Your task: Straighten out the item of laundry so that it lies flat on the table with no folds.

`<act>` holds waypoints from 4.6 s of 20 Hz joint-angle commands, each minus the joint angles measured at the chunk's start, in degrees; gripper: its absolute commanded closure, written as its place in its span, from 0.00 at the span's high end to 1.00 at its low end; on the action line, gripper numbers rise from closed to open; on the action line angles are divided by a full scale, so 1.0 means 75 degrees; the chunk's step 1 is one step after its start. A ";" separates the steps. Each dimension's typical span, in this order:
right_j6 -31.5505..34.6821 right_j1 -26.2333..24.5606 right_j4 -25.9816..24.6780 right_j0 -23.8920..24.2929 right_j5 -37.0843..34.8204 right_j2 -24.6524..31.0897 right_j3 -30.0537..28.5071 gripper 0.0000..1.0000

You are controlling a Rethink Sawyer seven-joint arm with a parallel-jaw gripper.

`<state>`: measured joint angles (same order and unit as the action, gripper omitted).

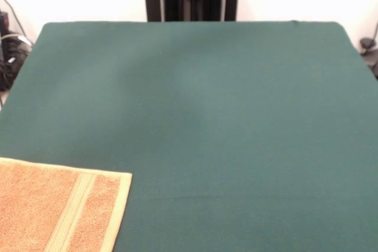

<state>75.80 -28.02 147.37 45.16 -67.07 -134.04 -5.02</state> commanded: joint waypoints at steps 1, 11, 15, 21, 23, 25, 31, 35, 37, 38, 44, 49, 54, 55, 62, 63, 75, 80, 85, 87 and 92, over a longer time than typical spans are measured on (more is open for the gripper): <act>-0.0864 -0.1406 -0.0818 -0.0298 0.0923 -0.0504 0.0653 1.00; -0.0561 -0.1259 -0.1097 -0.0406 0.0570 -0.0534 0.0560 1.00; -0.0161 -0.1292 -0.1142 -0.0496 0.0334 0.0094 0.0618 1.00; 0.0391 -0.1574 -0.1090 -0.0660 0.0323 0.1469 0.0716 1.00; 0.0597 -0.1578 -0.1146 -0.0699 0.0270 0.1629 0.0725 1.00; 0.0774 -0.1553 -0.1197 -0.0719 0.0187 0.1699 0.0738 1.00; 0.1234 -0.1255 -0.1182 -0.0676 -0.0492 0.1444 0.0845 1.00; 0.1618 -0.0919 -0.0815 -0.0591 -0.1136 0.0912 0.0964 1.00; 0.1727 -0.0763 -0.0609 -0.0552 -0.1381 0.0632 0.1001 1.00; 0.1781 -0.0715 -0.0474 -0.0528 -0.1465 0.0555 0.1034 1.00; 0.1191 -0.0506 0.0208 -0.0383 -0.1850 -0.0063 0.1139 1.00; 0.0639 -0.0596 0.0807 -0.0278 -0.1807 -0.0224 0.1279 1.00; 0.0780 -0.0594 0.1286 -0.0208 -0.1909 -0.0466 0.1361 1.00; 0.0804 -0.0600 0.1355 -0.0203 -0.1886 -0.0483 0.1376 1.00; 0.0996 -0.0587 0.1800 -0.0175 -0.1922 -0.0766 0.1439 1.00; 0.1012 -0.0582 0.1874 -0.0167 -0.1944 -0.0824 0.1449 1.00; 0.1051 -0.0590 0.2304 -0.0279 -0.0879 -0.1106 0.1499 1.00; 0.1518 -0.0428 0.1892 -0.0619 0.0483 -0.1378 0.1256 1.00; 0.2431 -0.0619 0.1956 -0.0883 0.1988 -0.1106 0.1303 1.00; 0.2743 -0.0731 0.2002 -0.0983 0.2475 -0.0901 0.1352 1.00; 0.3647 -0.0784 0.1930 -0.1115 0.2563 -0.0845 0.1369 1.00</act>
<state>80.49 -31.16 164.04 40.92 -49.16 -136.31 -2.00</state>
